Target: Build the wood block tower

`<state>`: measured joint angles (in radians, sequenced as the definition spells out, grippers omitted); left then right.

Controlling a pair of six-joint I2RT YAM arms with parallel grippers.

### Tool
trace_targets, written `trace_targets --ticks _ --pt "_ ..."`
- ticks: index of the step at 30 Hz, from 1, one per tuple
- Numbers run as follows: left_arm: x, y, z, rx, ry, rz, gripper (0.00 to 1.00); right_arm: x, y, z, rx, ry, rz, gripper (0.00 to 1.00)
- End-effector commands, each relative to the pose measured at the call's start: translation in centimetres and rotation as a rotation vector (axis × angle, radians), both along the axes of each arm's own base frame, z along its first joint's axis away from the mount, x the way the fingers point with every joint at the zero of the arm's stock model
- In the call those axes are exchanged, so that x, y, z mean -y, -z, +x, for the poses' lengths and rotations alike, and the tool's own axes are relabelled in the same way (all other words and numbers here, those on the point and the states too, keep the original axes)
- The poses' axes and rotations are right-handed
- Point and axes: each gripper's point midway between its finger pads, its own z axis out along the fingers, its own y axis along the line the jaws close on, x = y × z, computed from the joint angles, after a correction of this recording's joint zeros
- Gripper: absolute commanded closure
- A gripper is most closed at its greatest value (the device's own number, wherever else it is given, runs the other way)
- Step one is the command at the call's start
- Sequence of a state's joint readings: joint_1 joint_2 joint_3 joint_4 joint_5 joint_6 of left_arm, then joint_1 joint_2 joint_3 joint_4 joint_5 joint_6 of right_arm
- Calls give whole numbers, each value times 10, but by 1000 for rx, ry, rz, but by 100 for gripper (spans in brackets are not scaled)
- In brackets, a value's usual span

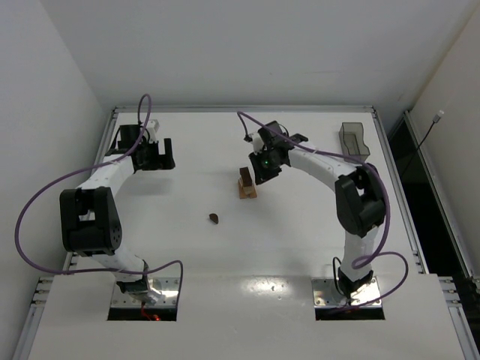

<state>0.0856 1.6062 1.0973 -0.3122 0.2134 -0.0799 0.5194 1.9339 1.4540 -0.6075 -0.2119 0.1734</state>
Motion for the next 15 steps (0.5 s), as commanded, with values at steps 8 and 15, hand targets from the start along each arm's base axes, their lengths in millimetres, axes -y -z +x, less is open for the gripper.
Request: trace_targets --ticks 8,15 --pt "21 -18 -5 65 76 -28 0 63 -57 17 233 188 -72 100" --pt "94 4 -72 -10 416 34 0 122 -74 15 350 176 -167 72"
